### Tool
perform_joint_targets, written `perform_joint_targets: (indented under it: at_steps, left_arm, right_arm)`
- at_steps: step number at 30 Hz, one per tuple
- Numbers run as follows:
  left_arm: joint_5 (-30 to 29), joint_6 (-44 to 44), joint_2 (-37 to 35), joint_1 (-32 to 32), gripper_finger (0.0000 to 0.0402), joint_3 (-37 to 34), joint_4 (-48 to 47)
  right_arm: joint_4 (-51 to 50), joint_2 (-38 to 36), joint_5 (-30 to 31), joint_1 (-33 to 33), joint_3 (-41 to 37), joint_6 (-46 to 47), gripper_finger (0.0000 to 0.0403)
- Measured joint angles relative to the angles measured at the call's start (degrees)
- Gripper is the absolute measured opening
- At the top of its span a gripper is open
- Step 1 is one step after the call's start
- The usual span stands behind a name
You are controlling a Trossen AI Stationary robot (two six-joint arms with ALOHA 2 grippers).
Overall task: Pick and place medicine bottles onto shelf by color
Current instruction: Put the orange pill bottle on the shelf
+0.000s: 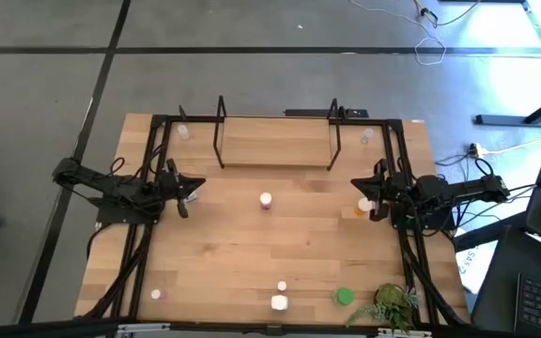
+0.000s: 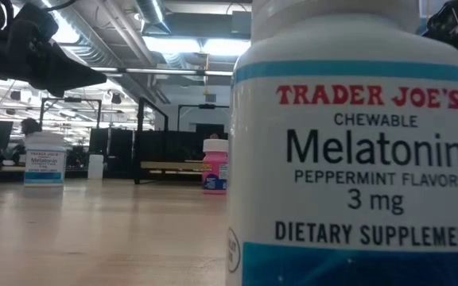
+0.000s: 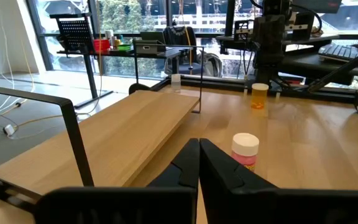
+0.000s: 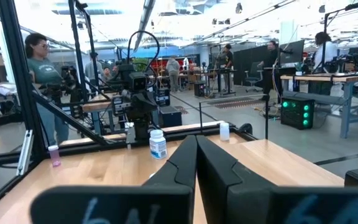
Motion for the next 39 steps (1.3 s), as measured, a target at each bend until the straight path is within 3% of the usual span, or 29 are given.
perform_joint_targets:
  at_steps: [10,17,24,31,35,39]
  left_arm:
    - [0.0,0.0,0.02,0.0,0.0,0.0,0.0]
    - [-2.56,4.23,0.0,0.02,0.0,0.27,2.19]
    - [-1.72,17.71,0.16,0.0,0.0,9.24,2.05]
    - [-1.73,20.87,6.07,0.0,0.0,21.12,-3.56]
    - [-2.5,19.83,13.29,0.0,0.0,26.9,-8.16]
    - [-6.03,16.55,21.08,0.02,0.0,32.98,-13.86]
  right_arm:
    - [1.94,0.04,0.82,-0.09,2.12,-5.02,0.0005]
    - [-2.55,5.35,8.04,-0.09,11.88,-8.87,0.0002]
    - [-20.29,20.05,13.8,-0.13,28.22,-4.64,0.0002]
    - [-39.56,34.48,14.14,-0.17,45.53,2.33,0.0001]
    - [-52.53,41.08,12.37,-1.13,54.66,13.52,0.0001]
    - [-66.17,46.71,6.71,-2.42,63.17,27.82,0.0]
